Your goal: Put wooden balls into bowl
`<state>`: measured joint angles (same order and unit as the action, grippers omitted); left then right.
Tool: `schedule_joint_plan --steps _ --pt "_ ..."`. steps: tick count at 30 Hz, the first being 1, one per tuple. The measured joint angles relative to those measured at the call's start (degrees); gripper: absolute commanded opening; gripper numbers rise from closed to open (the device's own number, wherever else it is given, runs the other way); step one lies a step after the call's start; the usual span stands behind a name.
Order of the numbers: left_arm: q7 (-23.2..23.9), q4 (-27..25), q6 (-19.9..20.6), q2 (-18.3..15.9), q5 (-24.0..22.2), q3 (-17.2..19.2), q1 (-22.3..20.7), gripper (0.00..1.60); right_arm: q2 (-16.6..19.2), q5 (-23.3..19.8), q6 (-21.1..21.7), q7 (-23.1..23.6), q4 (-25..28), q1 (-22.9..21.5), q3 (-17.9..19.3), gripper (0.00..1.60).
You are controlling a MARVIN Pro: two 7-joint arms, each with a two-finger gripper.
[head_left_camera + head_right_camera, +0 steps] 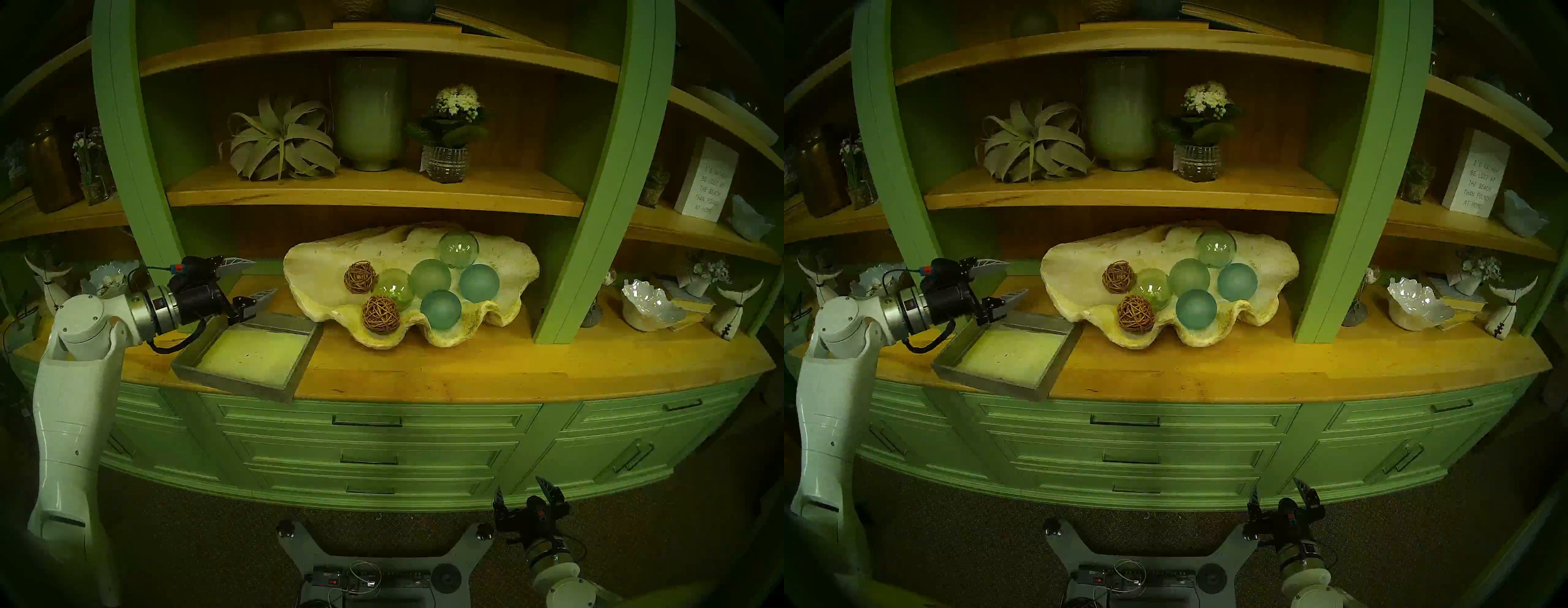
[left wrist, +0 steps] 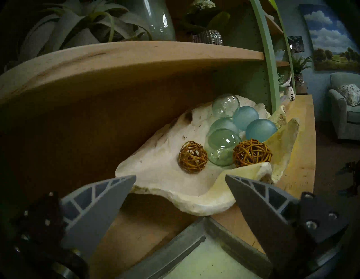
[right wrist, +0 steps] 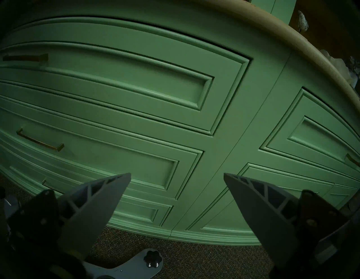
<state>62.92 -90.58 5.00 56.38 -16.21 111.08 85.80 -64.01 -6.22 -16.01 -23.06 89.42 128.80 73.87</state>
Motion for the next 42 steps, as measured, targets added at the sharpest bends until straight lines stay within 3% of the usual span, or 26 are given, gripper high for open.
schedule_joint_plan --steps 11,16,22,29,42 --pt "0.95 -1.65 -4.24 3.1 0.0 10.23 9.16 1.6 -0.01 0.02 0.0 0.0 -0.11 -0.01 -0.01 1.6" --pt "0.57 -3.96 -8.2 6.23 -0.06 16.23 14.31 1.6 -0.01 0.02 -0.01 0.0 -0.1 0.0 -0.01 1.6" --pt "-0.43 -8.02 -11.88 9.94 -0.22 20.84 18.52 1.6 0.0 0.01 0.0 0.0 0.02 0.02 -0.01 1.6" --pt "-1.53 -9.14 -13.62 12.61 0.01 21.46 20.09 1.6 0.02 -0.01 0.01 -0.01 0.14 0.03 0.01 1.6" --pt "-1.94 -8.72 -13.82 12.88 0.06 21.26 19.91 1.6 0.02 -0.01 0.01 -0.01 0.24 0.03 0.01 1.6"
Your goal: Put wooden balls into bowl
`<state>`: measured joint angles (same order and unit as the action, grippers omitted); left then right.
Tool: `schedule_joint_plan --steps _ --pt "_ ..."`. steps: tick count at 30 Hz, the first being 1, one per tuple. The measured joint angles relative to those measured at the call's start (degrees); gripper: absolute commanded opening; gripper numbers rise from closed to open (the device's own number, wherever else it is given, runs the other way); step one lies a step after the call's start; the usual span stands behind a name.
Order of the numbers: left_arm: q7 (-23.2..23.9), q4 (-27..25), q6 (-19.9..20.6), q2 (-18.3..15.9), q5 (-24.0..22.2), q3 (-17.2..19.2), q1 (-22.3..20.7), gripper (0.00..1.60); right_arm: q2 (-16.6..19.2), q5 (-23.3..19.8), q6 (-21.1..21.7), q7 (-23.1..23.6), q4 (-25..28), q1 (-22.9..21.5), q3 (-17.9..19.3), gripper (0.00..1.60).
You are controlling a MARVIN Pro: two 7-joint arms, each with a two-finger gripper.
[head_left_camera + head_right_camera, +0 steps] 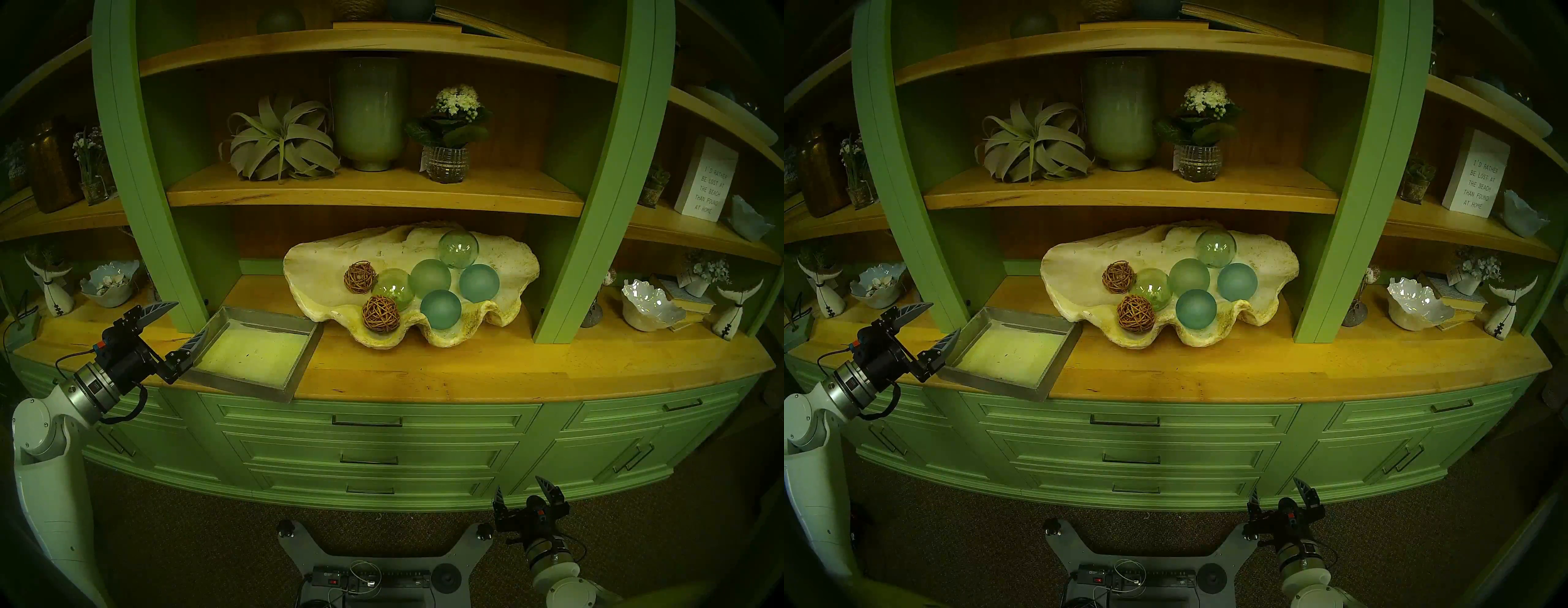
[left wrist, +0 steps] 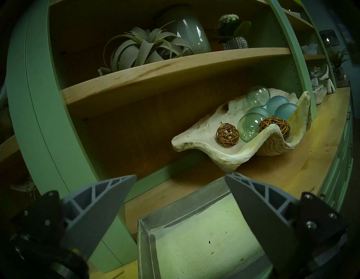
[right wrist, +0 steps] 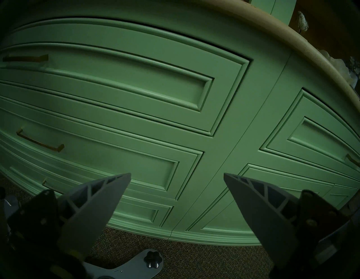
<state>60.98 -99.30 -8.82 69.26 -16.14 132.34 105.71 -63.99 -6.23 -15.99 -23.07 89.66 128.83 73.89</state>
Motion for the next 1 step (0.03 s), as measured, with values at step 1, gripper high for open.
schedule_joint_plan --steps 1 --pt "0.0 0.0 0.0 0.0 0.0 0.0 0.0 1.6 0.0 0.0 0.0 0.0 0.0 0.0 0.0 1.6"
